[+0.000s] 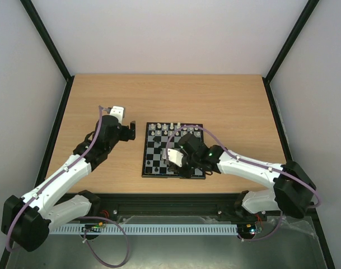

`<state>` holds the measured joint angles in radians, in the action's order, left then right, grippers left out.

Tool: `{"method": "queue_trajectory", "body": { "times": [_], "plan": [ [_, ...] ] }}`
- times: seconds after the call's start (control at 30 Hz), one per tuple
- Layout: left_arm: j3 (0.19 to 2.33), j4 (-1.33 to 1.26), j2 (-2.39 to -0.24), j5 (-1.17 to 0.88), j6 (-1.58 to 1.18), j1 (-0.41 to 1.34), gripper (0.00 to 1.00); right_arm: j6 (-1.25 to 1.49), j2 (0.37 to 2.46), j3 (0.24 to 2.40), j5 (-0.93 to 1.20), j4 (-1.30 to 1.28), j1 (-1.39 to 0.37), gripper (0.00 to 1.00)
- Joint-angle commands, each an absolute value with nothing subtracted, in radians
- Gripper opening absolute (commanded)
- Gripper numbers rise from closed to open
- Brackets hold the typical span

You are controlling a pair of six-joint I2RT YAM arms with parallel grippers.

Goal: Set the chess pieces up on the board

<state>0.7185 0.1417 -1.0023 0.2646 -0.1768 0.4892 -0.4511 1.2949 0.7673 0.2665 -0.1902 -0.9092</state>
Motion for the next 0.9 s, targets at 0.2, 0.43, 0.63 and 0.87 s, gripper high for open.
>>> {"method": "queue_trajectory", "body": {
  "times": [0.2,0.43,0.63,0.87],
  "plan": [
    [0.721,0.150,-1.009,0.244,-0.158,0.487,0.99,-0.445,1.391,0.762,0.188,-0.152,-0.956,0.16],
    [0.721,0.154,-1.019,0.216,-0.153,0.488,0.99,-0.425,1.444,0.775,0.176,-0.157,-0.956,0.17],
    [0.723,0.158,-1.024,0.201,-0.150,0.488,0.99,-0.404,1.478,0.789,0.134,-0.151,-0.956,0.18],
    [0.724,0.160,-1.032,0.188,-0.149,0.488,0.99,-0.396,1.485,0.790,0.125,-0.142,-0.956,0.18]
  ]
}}
